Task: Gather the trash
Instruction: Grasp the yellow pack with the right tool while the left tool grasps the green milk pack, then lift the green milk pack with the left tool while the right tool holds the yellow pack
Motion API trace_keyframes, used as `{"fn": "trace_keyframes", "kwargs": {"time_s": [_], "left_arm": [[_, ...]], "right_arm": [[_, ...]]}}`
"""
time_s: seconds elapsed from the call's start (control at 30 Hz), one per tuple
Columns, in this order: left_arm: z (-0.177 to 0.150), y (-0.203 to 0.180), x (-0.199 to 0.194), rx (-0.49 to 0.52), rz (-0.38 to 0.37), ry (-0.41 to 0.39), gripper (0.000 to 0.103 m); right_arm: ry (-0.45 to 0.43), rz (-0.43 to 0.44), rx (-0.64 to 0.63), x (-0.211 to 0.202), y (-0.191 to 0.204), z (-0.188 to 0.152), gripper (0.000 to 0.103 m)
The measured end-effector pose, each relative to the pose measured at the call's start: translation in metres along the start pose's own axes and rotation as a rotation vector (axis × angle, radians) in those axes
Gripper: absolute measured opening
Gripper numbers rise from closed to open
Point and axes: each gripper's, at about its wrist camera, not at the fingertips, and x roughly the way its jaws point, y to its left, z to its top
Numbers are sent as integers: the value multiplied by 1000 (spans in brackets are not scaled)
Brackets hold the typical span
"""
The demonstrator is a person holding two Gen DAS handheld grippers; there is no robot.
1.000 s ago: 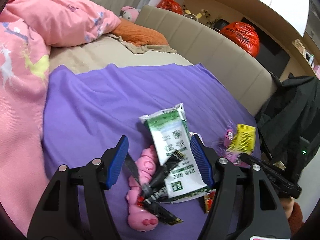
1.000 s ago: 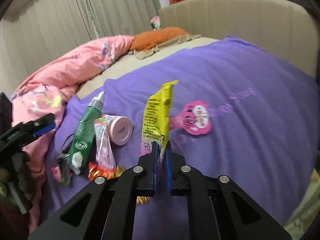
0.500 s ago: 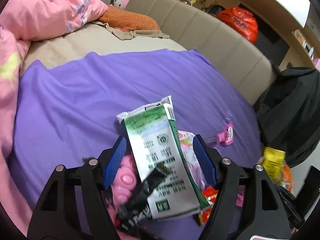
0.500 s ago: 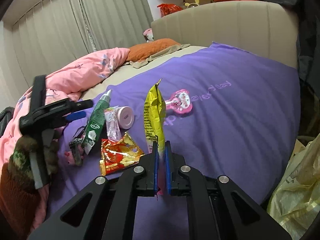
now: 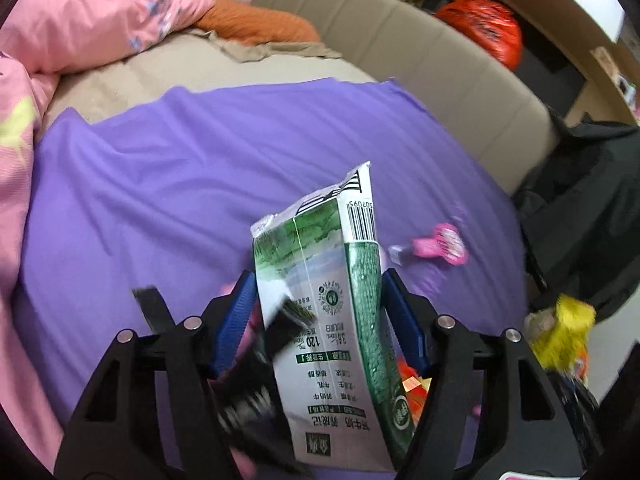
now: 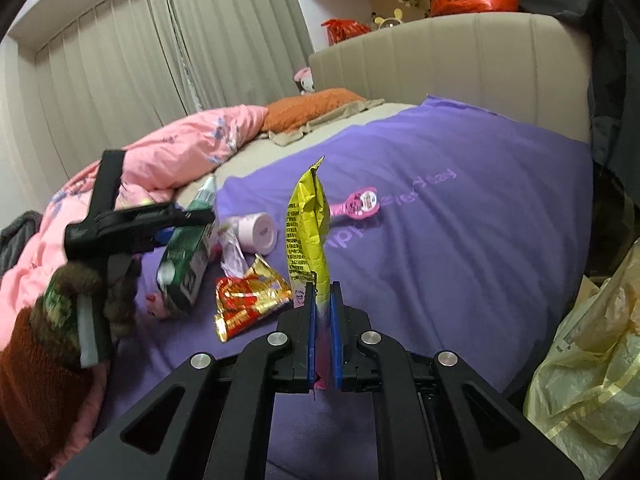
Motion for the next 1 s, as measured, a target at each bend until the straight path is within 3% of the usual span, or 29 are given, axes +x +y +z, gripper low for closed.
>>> {"fn": "trace_keyframes", "kwargs": {"time_s": [0.17, 0.57, 0.87, 1.0], "left_arm": [[-22, -43, -34, 116, 20, -45, 61], [-48, -98, -11, 257, -80, 138, 63], [-39, -119, 20, 239, 1, 188, 68], [-48, -140, 31, 312, 73, 198, 69]], "right_arm": [[-30, 21, 27, -14, -11, 2, 8], [-80, -11, 39, -51, -34, -5, 8], [-97, -13, 98, -67, -65, -12, 8], [-99, -13, 101, -69, -73, -10, 8]]}}
